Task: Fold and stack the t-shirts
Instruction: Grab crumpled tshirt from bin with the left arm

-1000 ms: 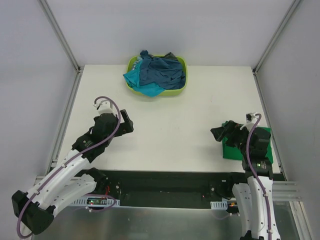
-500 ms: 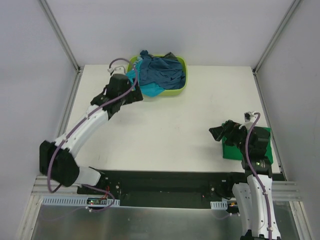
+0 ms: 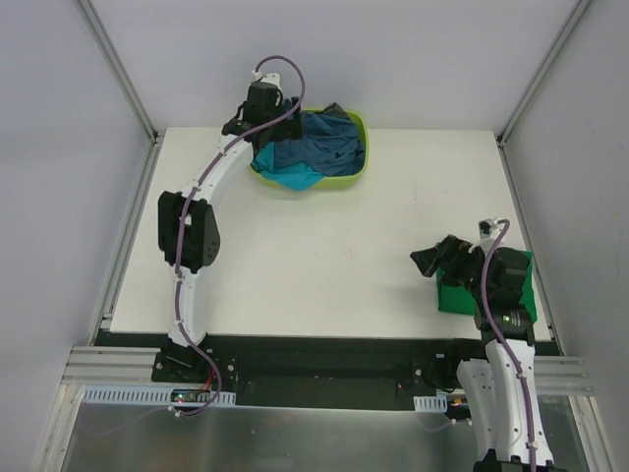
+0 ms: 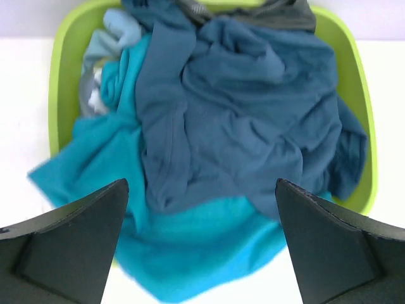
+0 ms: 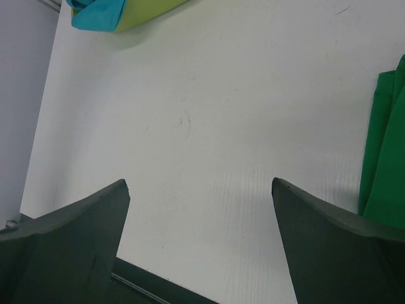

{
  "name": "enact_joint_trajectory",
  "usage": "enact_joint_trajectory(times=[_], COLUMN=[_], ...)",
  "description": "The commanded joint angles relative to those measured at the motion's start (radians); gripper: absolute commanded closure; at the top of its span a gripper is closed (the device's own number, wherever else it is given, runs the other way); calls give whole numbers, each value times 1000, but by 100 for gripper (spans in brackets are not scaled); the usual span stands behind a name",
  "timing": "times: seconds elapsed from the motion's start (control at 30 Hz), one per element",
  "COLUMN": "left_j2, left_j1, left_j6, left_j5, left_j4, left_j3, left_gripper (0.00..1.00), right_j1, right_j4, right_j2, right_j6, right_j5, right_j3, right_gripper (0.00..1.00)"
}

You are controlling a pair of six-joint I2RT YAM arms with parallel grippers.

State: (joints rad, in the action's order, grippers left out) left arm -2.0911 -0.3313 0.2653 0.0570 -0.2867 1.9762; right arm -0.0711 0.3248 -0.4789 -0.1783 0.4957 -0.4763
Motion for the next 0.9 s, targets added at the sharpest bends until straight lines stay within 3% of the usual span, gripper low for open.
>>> enact_joint_trajectory(times=[0.0, 0.1, 0.23, 0.4, 0.43, 0.57, 0.63, 0.87], left_j2=[-176, -283, -342, -371, -371, -356, -333, -181], left_j1=[9, 9, 9, 9, 9, 9, 9, 5], left_j6=[-63, -69, -63, -54, -51, -38, -38, -35], left_j5=[23, 43, 44, -9, -11, -20, -37, -140], left_j4=[3, 0, 3, 6, 6, 7, 6, 7], left_j3=[234, 337, 360, 355, 357, 352, 351, 309], left_gripper=[1, 1, 2, 26, 32, 81, 100, 100], right_j1=[4, 4, 4, 4, 4, 4, 4, 4], right_j4=[-33, -30, -33, -32, -32, -30, -30, -27], right_j2=[-7, -6, -10, -21, -24, -23, -23, -27], right_j6=[16, 17, 17, 17, 17, 17, 17, 19], right_j5=[-5, -16, -25, -25, -25, -28, -32, -34], right_j3=[-4, -4, -1, -2, -2, -2, -2, -5], right_gripper=[4, 4, 4, 4, 4, 4, 4, 4])
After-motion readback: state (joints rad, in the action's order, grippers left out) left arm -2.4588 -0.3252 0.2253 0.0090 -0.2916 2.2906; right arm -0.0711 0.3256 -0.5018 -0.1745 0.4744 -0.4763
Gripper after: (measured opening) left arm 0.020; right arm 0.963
